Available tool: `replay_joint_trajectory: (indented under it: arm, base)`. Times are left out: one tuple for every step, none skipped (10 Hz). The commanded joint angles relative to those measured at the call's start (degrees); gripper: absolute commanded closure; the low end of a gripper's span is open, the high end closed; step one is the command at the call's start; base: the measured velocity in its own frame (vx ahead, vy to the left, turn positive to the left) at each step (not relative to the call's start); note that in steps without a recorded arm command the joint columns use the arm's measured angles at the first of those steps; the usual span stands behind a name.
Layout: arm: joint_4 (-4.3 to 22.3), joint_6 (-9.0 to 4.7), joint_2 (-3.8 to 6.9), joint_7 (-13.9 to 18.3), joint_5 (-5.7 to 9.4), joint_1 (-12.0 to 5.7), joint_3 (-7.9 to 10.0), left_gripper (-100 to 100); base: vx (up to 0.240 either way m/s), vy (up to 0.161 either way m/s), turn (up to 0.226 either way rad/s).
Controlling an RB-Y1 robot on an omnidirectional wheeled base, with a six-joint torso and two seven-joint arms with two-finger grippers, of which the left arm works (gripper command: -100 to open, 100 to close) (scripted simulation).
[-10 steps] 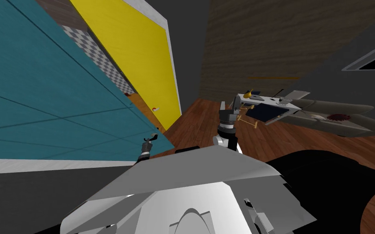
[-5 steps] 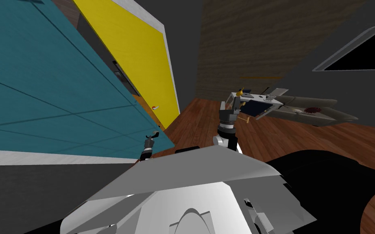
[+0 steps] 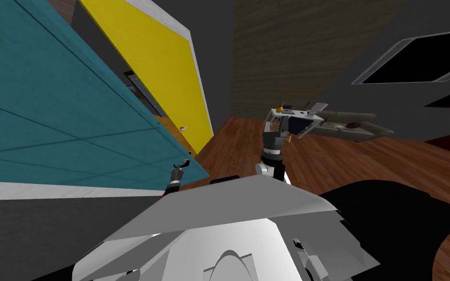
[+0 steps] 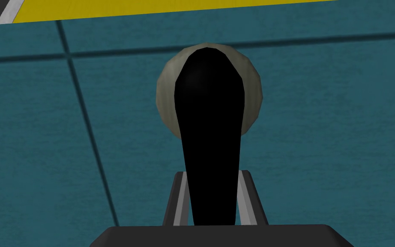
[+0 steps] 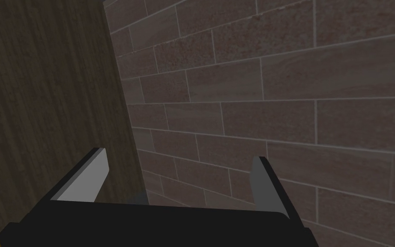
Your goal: Pull the door open
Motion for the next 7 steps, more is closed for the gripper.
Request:
replay_joint_trajectory:
  arm:
    - [-1.8,0.1,-0.09,0.3,-0.3,1.31,-0.71,100]
    - [-1.8,0.1,-0.09,0.3,-0.3,1.31,-0.71,100]
    - [-1.9,-1.67,1.01,1.8,-0.71,2.51,-1.91,100]
    - [-1.9,-2.06,1.25,2.1,-0.79,2.77,-2.17,100]
    - [-1.9,-3.01,1.84,2.9,-1.01,3.41,-2.81,100]
    - [-2.0,-3.38,2.06,3.2,-1.09,3.65,-3.06,100]
    - [-2.8,-2.33,2.21,2.7,-0.79,3.76,-2.43,100]
  base:
    - [-0.141,0.018,-0.033]
    - [-0.064,0.005,0.026]
    - [-0.151,0.049,-0.182]
    - [-0.202,0.072,-0.155]
    - [-0.203,0.066,-0.114]
    - [-0.179,0.046,-0.089]
    - [-0.076,0.019,-0.006]
